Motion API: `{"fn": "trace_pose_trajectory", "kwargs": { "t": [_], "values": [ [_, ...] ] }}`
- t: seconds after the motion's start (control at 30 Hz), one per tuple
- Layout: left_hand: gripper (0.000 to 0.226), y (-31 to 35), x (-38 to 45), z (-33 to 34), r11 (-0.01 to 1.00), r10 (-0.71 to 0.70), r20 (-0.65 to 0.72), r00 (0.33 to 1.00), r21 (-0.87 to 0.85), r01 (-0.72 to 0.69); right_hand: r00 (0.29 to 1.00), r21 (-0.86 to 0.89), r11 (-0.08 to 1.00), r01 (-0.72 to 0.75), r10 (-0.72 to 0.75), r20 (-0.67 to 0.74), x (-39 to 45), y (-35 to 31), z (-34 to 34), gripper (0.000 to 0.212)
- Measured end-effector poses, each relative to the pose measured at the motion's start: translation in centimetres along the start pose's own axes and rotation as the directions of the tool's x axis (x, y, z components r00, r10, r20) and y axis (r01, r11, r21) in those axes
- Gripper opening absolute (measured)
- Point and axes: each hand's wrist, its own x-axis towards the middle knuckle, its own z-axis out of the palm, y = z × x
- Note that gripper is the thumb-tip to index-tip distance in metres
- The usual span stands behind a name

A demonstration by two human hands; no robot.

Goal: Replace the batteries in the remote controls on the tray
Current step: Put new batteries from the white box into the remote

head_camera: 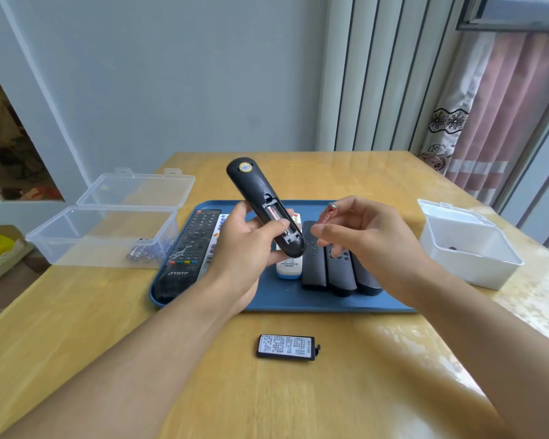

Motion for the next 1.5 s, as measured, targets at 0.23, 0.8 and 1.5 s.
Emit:
{"fn": "trace_pose_trajectory", "kwargs": {
  "t": [0.23,0.8,1.5],
  "values": [
    [0.029,0.0,-0.4,0.4,1.000,0.001,0.090,0.996,0.009,-0.002,0.956,-0.220,0.944,0.245,-0.274,-0.108,-0.6,0.1,0.6,0.010],
    [0.024,0.0,-0.6,0.7,1.000,0.022,0.126,0.992,0.002,-0.022,0.914,-0.537,0.774,0.336,-0.405,-0.012,-0.8,0.5,0.8,0.012],
    [0.029,-0.2,-0.7,0.3,0.997,0.013,0.127,0.992,0.071,-0.022,0.916,-0.664,0.660,0.351,-0.389,0.097,-0.5,0.8,0.2,0.017]
  ]
}}
